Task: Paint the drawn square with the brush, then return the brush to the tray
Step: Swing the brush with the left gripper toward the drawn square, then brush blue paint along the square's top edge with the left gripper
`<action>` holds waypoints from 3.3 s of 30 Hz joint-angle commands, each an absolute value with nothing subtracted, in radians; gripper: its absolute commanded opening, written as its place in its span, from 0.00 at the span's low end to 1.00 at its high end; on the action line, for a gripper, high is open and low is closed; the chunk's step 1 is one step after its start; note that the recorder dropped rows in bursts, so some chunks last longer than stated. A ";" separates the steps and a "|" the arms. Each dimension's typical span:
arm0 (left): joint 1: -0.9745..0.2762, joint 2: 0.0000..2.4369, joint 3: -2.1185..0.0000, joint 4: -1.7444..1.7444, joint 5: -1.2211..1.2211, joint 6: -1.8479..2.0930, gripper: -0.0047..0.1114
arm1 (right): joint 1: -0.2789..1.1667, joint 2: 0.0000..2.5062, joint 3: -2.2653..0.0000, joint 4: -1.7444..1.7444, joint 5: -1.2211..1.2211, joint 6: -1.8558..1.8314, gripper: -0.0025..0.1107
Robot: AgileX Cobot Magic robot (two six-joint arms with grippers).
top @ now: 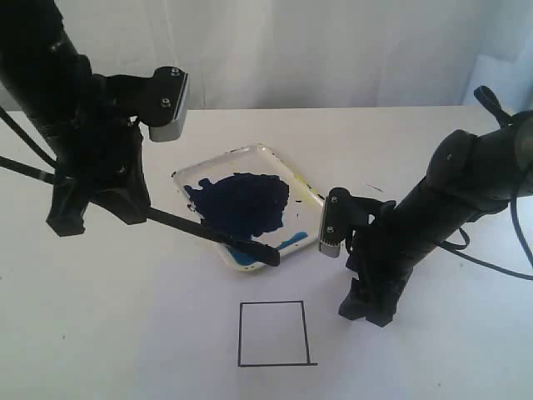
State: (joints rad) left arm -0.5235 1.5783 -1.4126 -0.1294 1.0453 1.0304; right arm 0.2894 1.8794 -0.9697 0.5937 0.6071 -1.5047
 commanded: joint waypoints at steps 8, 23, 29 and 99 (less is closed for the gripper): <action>-0.570 1.667 -1.407 -0.157 1.062 1.017 0.04 | 0.290 1.888 -0.965 0.584 0.597 -1.504 0.63; -0.570 1.785 -1.407 -0.214 1.006 1.019 0.04 | 0.290 1.888 -0.965 0.584 0.597 -1.503 0.63; -0.570 1.816 -1.407 -0.217 0.991 1.019 0.04 | 0.290 1.888 -0.965 0.584 0.597 -1.494 0.63; -0.570 1.844 -1.407 0.068 1.067 0.868 0.04 | 0.290 1.888 -0.965 0.584 0.597 -1.494 0.63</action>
State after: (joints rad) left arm -0.5668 1.8433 -1.4126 0.0568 1.0482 0.8860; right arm 0.2894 1.8794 -0.9697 0.5957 0.6071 -1.4941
